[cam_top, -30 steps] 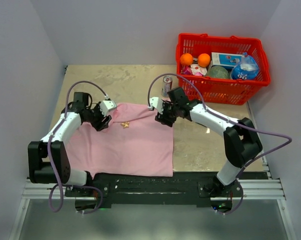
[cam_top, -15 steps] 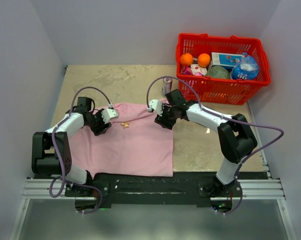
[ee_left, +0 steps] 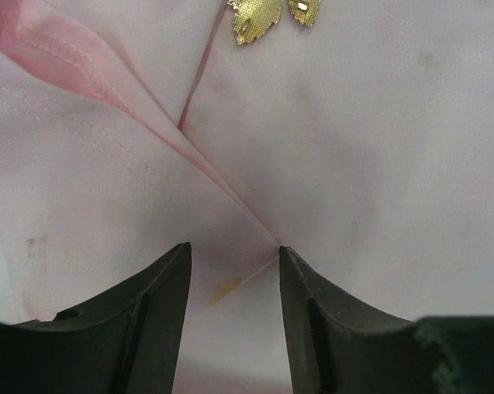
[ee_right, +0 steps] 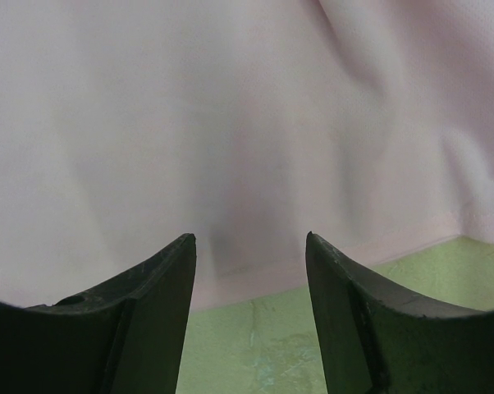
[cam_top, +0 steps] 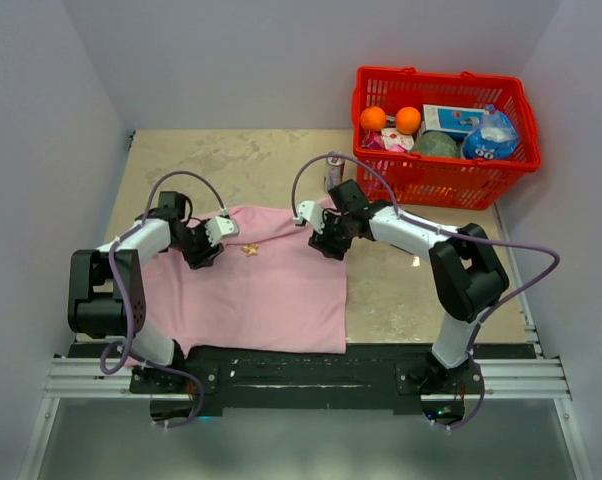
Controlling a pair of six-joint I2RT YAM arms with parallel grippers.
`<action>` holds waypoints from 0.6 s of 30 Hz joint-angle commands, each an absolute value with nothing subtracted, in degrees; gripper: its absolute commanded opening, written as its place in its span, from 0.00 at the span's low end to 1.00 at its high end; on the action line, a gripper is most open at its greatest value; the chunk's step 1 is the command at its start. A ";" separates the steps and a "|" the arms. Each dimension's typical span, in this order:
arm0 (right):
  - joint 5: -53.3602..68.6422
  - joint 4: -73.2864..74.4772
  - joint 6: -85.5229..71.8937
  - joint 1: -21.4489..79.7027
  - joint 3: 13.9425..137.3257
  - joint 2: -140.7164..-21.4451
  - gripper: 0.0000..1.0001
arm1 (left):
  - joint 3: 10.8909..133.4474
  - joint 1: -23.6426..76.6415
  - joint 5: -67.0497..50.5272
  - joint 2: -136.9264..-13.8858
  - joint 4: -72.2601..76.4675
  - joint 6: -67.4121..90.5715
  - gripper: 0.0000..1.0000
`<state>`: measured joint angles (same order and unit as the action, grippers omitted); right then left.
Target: Remove the brooch from the garment
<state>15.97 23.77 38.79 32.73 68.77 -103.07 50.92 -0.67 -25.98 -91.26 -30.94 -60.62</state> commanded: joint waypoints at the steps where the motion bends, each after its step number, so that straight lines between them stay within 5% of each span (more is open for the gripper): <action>1: 16.00 23.38 38.50 32.96 71.45 -103.97 0.59 | 53.09 -0.44 -27.52 -92.28 -31.56 -62.58 0.46; 10: 14.59 23.82 39.29 32.96 72.25 -106.08 0.58 | 54.93 -0.53 -25.83 -94.22 -30.85 -61.97 0.00; 18: 13.18 23.73 39.37 32.96 71.11 -105.64 0.58 | 72.72 -2.63 -30.67 -96.93 -28.84 -50.39 0.00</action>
<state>14.24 24.03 39.00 32.73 70.28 -106.56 60.31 -0.82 -26.63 -94.54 -32.88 -58.35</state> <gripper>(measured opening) 0.580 0.014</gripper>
